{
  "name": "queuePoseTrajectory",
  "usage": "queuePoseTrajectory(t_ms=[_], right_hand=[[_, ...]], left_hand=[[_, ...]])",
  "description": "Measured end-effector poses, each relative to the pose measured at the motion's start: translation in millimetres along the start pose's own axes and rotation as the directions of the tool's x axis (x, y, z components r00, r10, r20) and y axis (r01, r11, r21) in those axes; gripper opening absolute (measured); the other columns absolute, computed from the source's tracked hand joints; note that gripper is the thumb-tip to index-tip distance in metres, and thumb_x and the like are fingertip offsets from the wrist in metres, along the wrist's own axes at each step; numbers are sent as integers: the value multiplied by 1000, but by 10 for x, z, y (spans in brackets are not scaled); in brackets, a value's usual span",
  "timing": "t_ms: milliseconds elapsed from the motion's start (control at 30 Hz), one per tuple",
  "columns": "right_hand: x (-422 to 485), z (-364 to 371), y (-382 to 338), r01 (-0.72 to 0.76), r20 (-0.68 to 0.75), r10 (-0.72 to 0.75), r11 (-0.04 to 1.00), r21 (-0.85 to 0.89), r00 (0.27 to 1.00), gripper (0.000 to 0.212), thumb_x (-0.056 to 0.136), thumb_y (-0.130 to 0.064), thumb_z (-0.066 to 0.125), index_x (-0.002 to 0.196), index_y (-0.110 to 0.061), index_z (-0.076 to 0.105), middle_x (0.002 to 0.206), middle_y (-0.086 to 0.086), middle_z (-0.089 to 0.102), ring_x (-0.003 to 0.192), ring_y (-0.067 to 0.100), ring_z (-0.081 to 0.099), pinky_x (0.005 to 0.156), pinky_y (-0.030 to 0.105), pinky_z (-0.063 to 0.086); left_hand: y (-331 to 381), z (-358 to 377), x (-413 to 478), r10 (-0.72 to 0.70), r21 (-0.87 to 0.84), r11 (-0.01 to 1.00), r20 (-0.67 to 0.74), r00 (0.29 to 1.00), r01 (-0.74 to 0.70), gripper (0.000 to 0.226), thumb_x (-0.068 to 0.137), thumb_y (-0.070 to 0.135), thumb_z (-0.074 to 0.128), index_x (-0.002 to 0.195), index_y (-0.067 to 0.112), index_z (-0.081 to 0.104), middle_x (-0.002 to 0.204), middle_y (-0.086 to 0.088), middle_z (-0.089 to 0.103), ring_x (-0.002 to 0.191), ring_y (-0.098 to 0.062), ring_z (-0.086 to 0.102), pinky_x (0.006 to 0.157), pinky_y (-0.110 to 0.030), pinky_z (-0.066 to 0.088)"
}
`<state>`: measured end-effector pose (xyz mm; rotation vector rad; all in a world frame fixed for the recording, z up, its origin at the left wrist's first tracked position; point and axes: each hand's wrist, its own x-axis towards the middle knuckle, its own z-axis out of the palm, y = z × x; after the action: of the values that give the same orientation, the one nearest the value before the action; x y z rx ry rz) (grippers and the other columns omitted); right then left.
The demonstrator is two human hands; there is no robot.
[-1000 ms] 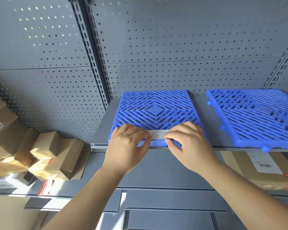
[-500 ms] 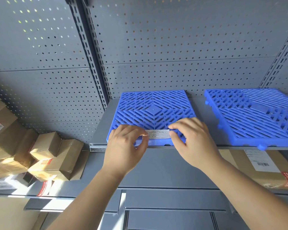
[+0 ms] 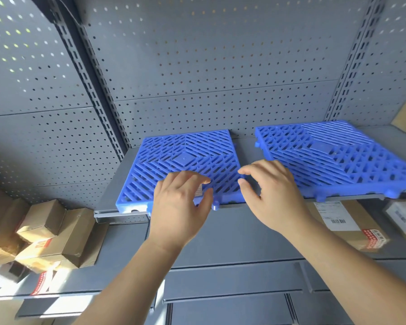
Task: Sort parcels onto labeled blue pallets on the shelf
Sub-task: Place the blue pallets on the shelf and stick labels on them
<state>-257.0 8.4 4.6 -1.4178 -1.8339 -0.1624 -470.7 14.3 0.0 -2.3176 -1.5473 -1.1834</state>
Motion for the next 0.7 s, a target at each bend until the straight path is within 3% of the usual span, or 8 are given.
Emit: queuePoseTrajectory(t_ms=[200, 367, 700], right_hand=[[-178, -610, 515, -28, -35, 27, 999, -41, 999, 20, 91, -27, 63, 103, -14, 72, 96, 0, 70, 90, 31, 60, 82, 43, 48], [-464, -1311, 1109, -83, -78, 79, 995, -53, 994, 21, 91, -22, 68, 106, -9, 72, 104, 3, 72, 98, 32, 63, 87, 44, 50], [-1127, -2510, 2300, -271, -76, 264, 958, -96, 962, 24, 93, -20, 68, 114, -10, 70, 114, 3, 71, 109, 29, 60, 93, 41, 47]], left_hand=[[746, 285, 131, 39, 5, 999, -13, 999, -39, 21, 86, 32, 67, 103, 21, 75, 102, 4, 72, 94, -28, 63, 79, -40, 47], [1660, 606, 151, 81, 11, 997, 62, 995, -81, 25, 87, 31, 69, 110, 22, 73, 107, 3, 71, 97, -30, 63, 80, -41, 46], [3360, 1257, 135, 159, -18, 987, 155, 975, -158, 28, 86, 29, 73, 113, 22, 73, 110, 2, 70, 101, -29, 63, 87, -42, 46]])
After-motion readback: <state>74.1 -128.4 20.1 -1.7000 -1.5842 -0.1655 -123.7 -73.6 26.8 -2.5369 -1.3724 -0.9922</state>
